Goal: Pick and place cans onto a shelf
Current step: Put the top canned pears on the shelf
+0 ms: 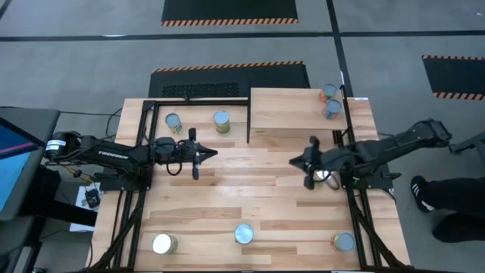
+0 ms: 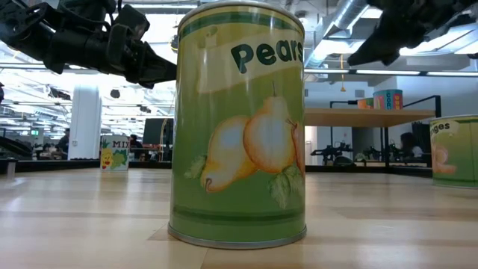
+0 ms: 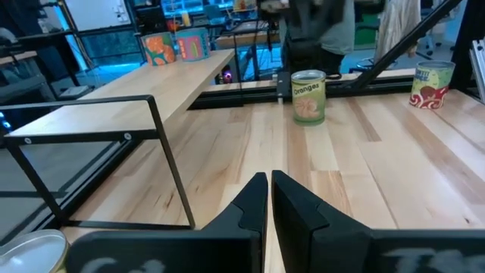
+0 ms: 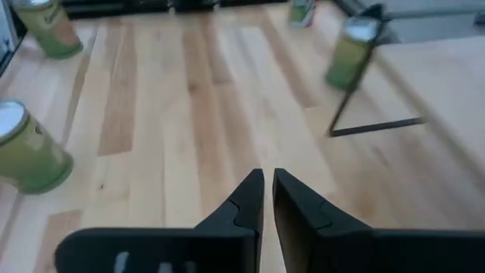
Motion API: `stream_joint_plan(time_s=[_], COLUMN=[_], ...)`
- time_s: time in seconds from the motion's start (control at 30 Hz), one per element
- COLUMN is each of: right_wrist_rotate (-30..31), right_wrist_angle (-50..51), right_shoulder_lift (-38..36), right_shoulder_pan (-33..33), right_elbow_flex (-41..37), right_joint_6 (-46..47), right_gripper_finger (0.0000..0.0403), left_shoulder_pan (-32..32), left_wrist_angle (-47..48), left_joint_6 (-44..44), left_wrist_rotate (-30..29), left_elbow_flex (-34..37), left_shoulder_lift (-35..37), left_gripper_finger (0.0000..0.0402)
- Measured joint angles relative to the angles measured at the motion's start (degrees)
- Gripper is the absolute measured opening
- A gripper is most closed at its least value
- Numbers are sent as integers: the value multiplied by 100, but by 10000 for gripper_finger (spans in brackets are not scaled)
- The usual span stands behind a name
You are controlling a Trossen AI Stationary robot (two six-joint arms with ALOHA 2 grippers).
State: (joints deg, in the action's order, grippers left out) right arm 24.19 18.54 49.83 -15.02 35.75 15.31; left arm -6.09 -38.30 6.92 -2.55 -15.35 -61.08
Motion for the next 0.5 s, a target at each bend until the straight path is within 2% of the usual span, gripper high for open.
stream_joint_plan(time_s=[0.13, 0.23, 0.37, 0.5], right_wrist_rotate=[3, -7, -5, -5], right_wrist_angle=[-606, -939, -967, -970], right_shoulder_lift=[711, 1083, 1378, 1517], right_shoulder_pan=[-179, -247, -305, -298], right_elbow_flex=[0, 31, 230, 368], right_joint_6=[22, -64, -167, -190], right_gripper_finger=[67, 73, 75, 75], left_shoulder_pan=[-42, -259, -605, -817], left_wrist_angle=[232, 1159, 2559, 2958], left_joint_6=[144, 142, 315, 561], left_wrist_rotate=[-468, -834, -867, -867], left_elbow_flex=[-36, -429, -1104, -1499], left_shoulder_lift=[1, 0, -166, -470], left_gripper_finger=[12, 8, 3, 15])
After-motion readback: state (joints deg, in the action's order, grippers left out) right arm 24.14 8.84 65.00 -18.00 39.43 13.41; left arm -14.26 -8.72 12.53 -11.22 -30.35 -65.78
